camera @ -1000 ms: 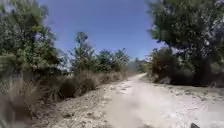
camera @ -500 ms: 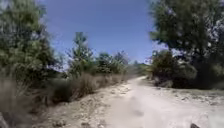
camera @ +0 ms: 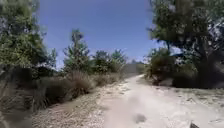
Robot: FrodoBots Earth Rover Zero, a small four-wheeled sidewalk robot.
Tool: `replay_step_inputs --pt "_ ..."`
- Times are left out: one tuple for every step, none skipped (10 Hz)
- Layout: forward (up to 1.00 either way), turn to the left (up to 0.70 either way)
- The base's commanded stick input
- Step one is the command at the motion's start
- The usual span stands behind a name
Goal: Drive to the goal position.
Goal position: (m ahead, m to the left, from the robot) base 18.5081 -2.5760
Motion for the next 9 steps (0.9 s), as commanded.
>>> replay_step_inputs --pt "0.45 0.0" --pt "0.45 -0.23" --pt "0.45 -0.22" --pt "0.45 -0.16" --pt "0.45 -0.05" --pt "0.45 0.02" --pt "0.45 0.02" --pt "0.45 0.02" --pt "0.45 0.02"
